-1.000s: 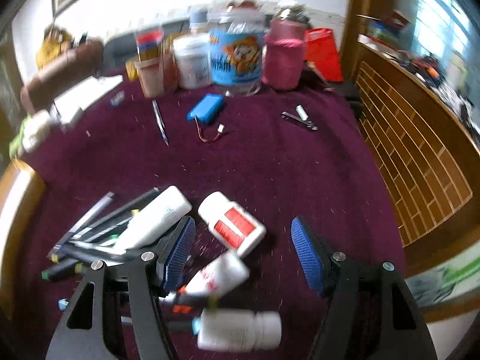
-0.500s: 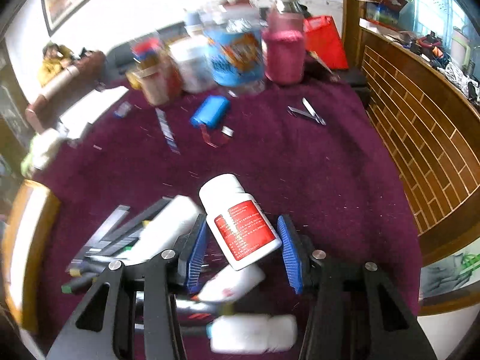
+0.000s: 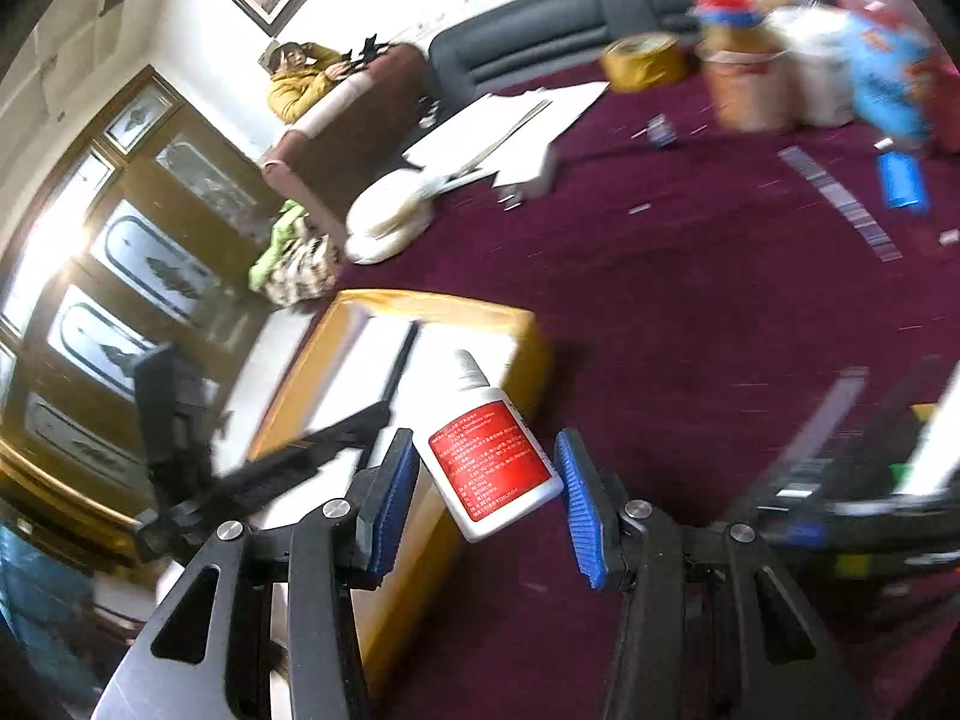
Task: Organize rigid objects
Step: 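Carry marker and bottle into the yellow-rimmed box and open both tools, then return both tools to the pile and grasp the clear pen with left tool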
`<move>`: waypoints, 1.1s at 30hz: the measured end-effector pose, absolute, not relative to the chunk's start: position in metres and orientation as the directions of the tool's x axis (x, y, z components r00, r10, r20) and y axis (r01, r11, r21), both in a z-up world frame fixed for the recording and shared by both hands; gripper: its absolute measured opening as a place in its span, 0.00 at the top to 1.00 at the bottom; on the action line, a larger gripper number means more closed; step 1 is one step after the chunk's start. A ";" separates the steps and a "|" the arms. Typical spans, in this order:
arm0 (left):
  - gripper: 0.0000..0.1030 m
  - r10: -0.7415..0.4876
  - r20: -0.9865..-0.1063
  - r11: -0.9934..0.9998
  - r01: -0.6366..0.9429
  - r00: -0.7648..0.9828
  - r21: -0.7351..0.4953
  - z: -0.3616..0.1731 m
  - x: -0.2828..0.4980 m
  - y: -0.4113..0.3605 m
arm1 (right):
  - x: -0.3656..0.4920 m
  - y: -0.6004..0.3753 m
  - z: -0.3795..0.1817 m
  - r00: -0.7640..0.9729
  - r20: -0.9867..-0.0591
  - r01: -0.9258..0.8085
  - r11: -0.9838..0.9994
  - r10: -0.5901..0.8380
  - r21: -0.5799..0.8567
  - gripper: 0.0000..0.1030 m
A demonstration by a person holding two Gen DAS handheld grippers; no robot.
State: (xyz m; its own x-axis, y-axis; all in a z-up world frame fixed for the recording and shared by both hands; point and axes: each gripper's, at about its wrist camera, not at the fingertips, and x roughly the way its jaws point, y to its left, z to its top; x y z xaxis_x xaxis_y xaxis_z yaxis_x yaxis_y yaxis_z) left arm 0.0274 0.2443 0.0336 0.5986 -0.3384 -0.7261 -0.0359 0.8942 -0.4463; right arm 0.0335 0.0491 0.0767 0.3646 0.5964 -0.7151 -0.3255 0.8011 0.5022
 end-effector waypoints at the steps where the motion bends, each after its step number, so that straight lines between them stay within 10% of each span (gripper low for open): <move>1: 0.88 -0.344 -0.725 0.890 -0.037 0.597 -0.454 0.032 0.029 0.246 | 0.036 0.060 0.074 0.360 -0.719 -0.327 0.802 0.594 0.499 0.59; 18: 0.69 -0.401 -0.682 0.842 -0.047 0.611 -0.537 0.023 0.027 0.254 | 0.067 0.108 0.061 0.403 -0.815 -0.247 0.907 0.416 0.341 0.53; 33: 0.37 -0.446 -0.641 0.883 0.190 0.624 -0.430 0.091 -0.017 0.162 | -0.021 -0.085 0.118 0.770 -0.605 -0.071 0.970 0.201 0.231 0.47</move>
